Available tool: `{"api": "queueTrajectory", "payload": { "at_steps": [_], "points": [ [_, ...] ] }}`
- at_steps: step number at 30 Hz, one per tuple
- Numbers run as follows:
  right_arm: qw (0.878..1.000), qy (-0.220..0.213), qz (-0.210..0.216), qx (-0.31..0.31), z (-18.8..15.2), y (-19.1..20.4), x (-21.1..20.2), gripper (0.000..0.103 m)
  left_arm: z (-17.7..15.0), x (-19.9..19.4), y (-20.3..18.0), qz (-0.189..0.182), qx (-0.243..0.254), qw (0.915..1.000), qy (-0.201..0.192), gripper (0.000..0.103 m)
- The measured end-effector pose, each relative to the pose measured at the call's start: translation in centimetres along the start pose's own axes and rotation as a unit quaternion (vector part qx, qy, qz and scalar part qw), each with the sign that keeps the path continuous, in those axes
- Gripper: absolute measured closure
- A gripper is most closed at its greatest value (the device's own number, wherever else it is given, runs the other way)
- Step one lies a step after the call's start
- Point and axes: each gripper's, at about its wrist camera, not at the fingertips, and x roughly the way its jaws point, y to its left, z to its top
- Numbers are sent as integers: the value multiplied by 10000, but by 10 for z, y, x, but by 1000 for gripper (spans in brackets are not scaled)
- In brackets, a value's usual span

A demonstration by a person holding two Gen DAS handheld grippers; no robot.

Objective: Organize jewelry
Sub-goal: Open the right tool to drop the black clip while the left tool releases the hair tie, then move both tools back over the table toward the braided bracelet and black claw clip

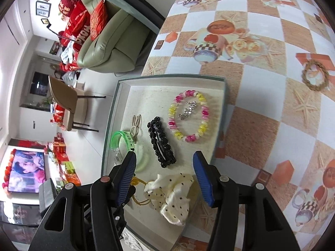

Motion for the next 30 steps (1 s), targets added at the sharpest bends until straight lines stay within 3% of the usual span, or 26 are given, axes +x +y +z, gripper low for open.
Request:
{"api": "queueTrajectory", "payload": {
  "at_steps": [3,13,14,15,16,30],
  "points": [
    [9999,-113,48,99,-4,-8,-11,31,0,-1,-2,54,74,10000,3,95],
    [9988,-380,127,282,-16,-28,-42,28,3,-3,-8,13,111,9999,83,95],
    [9986,-402,135,311,-16,-31,-44,19,4,-3,-9,18,121,9999,91,83],
    [9984,-432,149,345,-17,-34,-46,18,4,-4,-10,10,125,9999,98,55],
    [9982,-455,158,371,-18,-36,-49,19,4,-4,-10,4,123,9998,125,2],
    [9923,-808,-30,940,-41,-94,-91,17,-4,38,-39,435,433,9980,-160,0]
  ]
}}
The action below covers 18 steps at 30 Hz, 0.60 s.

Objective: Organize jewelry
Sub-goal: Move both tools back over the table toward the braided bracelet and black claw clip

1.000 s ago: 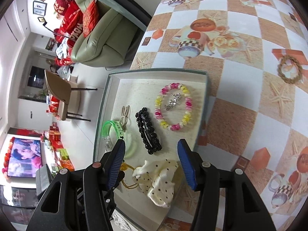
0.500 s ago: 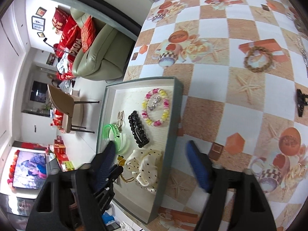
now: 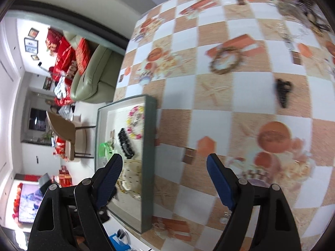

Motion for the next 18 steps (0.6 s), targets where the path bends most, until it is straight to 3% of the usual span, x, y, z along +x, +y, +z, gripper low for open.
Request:
{"api": "queueTrajectory", "payload": {
  "at_steps": [10,18],
  "points": [
    [9952,-590,-456,639,-5,-66,-51,17,27,7,-41,24,366,9986,-383,0],
    [9916,-447,-966,735,-2,-99,-61,17,67,14,-89,-531,809,9944,-419,0]
  ]
}}
